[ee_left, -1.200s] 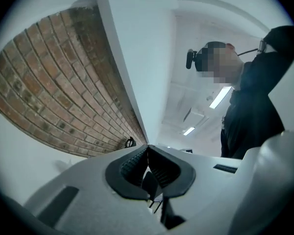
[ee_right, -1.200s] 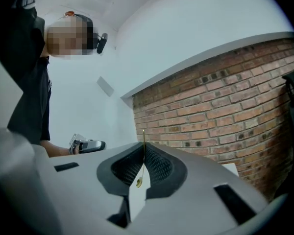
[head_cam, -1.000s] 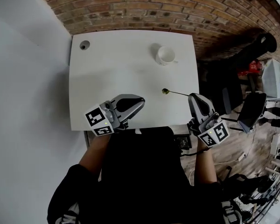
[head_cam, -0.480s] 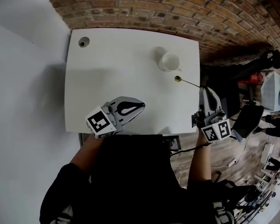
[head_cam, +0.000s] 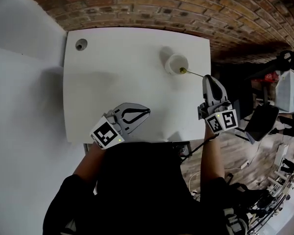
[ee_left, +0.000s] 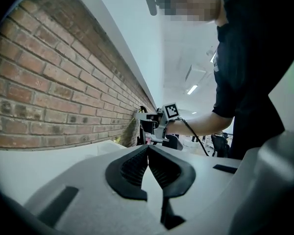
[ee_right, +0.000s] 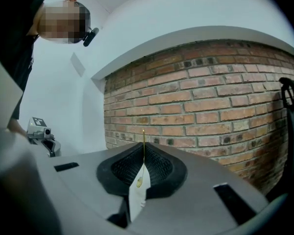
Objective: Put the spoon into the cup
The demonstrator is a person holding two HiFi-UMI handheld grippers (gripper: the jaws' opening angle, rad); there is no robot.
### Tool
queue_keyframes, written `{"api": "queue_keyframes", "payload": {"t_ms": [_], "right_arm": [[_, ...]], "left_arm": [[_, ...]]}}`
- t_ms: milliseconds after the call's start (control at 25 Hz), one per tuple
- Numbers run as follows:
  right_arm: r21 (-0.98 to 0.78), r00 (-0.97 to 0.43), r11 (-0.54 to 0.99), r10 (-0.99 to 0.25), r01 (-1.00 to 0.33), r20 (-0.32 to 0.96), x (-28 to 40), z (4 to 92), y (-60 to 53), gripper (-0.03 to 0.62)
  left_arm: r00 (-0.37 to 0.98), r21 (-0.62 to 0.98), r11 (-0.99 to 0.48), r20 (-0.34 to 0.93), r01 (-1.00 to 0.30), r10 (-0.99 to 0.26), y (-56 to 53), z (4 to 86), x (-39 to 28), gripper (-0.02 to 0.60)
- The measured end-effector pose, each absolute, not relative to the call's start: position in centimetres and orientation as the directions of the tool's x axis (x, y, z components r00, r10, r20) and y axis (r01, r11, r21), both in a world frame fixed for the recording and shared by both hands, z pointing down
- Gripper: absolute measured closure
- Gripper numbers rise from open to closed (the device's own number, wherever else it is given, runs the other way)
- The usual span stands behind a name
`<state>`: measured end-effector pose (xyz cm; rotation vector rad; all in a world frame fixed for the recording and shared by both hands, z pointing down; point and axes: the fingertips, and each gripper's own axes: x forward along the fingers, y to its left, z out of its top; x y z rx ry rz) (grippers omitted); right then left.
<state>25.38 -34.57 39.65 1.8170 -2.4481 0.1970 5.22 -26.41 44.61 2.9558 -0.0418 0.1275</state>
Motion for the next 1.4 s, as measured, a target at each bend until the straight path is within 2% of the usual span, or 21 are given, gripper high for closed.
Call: {"api": "queue_keyframes", "payload": {"t_ms": [360, 680, 1400], "right_arm": [[-0.067, -0.301, 0.293, -0.933, -0.954, 0.197, 25.2, 43.3, -37.6, 0.585], [-0.084, -0.276, 0.264, -0.931, -0.961, 0.24, 25.7, 46.2, -39.6, 0.585], [-0.116, -0.237, 0.211, -0.922, -0.971, 0.306, 25.8, 50.3, -41.3, 0.585]], "left_arm": [[0.995, 0.212, -0.977, 0.098, -0.018, 0.003, -26.9, 45.7, 6.2, 0.564], [0.994, 0.258, -0.965, 0.102, -0.05, -0.024, -27.5, 46.0, 6.2, 0.563], [0.993, 0.27, -0.962, 0.121, -0.031, 0.002, -27.3, 47.3, 6.5, 0.563]]}}
